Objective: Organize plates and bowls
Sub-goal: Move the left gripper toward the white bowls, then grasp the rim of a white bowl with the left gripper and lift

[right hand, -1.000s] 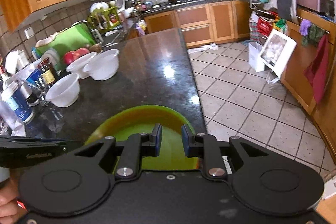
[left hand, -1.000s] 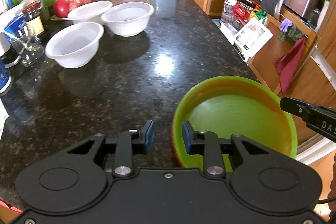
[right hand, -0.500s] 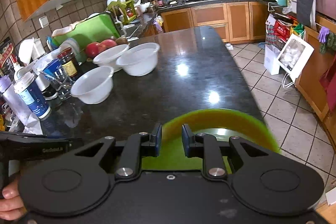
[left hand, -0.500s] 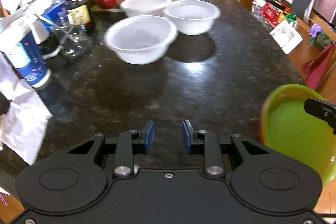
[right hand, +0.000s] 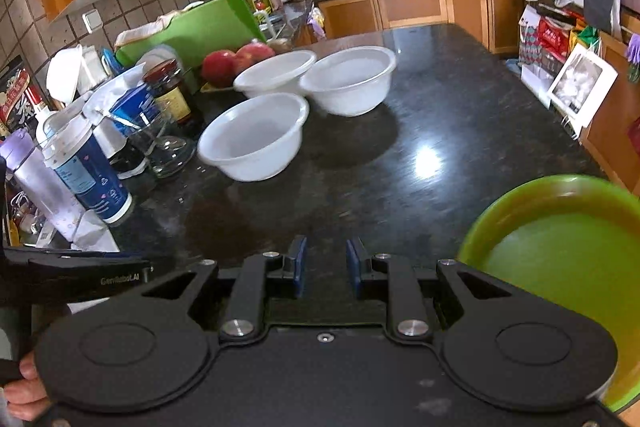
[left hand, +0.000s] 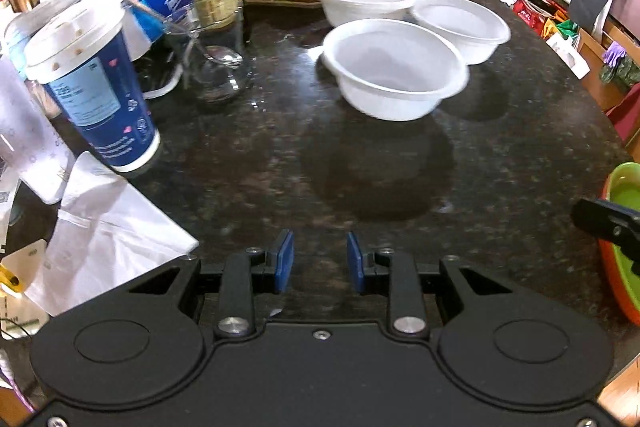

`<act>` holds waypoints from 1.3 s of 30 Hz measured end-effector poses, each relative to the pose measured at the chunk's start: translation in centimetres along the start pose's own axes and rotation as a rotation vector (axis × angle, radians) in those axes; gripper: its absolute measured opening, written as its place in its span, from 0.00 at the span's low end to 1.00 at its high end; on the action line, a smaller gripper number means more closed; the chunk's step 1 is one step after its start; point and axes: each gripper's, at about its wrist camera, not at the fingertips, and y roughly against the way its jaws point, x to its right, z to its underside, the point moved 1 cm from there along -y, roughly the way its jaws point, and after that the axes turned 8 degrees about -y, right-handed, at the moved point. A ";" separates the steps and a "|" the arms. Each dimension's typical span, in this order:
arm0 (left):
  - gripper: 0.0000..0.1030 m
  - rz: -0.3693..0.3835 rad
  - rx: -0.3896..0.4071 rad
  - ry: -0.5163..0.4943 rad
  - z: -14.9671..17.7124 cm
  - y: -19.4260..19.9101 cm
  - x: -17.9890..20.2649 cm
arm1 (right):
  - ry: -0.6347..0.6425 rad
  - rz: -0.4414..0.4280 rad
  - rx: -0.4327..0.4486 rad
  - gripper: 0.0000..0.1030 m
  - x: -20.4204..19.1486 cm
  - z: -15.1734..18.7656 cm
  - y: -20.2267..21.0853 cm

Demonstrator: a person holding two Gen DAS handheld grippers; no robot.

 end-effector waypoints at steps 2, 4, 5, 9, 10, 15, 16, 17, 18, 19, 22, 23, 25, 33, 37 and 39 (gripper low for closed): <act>0.36 0.004 0.001 0.001 0.0 -0.2 -1.1 | -0.010 -0.002 -0.018 0.23 -1.1 0.3 -0.6; 0.36 0.005 0.005 0.005 0.1 -0.1 -1.8 | -0.010 -0.001 -0.035 0.23 -1.8 0.4 -1.0; 0.36 0.006 0.006 0.007 0.0 -0.3 -2.4 | -0.006 -0.001 -0.040 0.23 -2.1 0.5 -1.1; 0.36 0.007 0.001 0.035 -0.5 -0.7 -3.6 | 0.017 -0.005 -0.056 0.24 -2.8 -0.3 -1.4; 0.36 0.006 0.002 0.041 -0.7 -0.8 -3.8 | 0.022 -0.009 -0.056 0.25 -2.8 -0.6 -1.5; 0.36 -0.035 0.026 0.070 -1.9 -0.7 -3.9 | 0.072 -0.024 -0.045 0.26 -2.6 -3.2 -2.0; 0.36 -0.041 0.029 0.074 -2.3 -0.6 -3.9 | 0.082 -0.031 -0.043 0.26 -2.4 -3.8 -2.1; 0.36 -0.046 0.035 0.079 -2.7 -0.5 -3.8 | 0.091 -0.038 -0.043 0.26 -2.2 -4.4 -2.2; 0.36 -0.050 0.040 0.082 -3.1 -0.5 -3.8 | 0.095 -0.046 -0.044 0.27 -2.0 -5.1 -2.3; 0.36 -0.054 0.047 0.087 -3.5 -0.4 -3.8 | 0.099 -0.056 -0.046 0.27 -1.8 -5.7 -2.6; 0.37 -0.071 0.072 0.099 -5.2 -0.3 -3.5 | 0.115 -0.084 -0.052 0.28 -1.4 -7.9 -3.5; 0.37 -0.075 0.080 0.100 -5.6 -0.3 -3.4 | 0.122 -0.090 -0.050 0.28 -1.3 -8.4 -3.8; 0.37 -0.085 0.095 0.102 -6.8 -0.4 -3.3 | 0.134 -0.094 -0.046 0.29 -1.1 -9.7 -4.6; 0.37 -0.109 0.099 0.112 -11.2 -2.7 -3.2 | 0.119 -0.150 -0.097 0.29 -0.8 -13.8 -9.0; 0.37 -0.093 0.071 0.121 -12.8 -4.3 -3.3 | 0.137 -0.153 -0.124 0.29 -1.3 -14.9 -11.2; 0.37 -0.078 0.056 0.121 -13.2 -5.0 -3.3 | 0.136 -0.160 -0.147 0.29 -1.4 -15.2 -12.3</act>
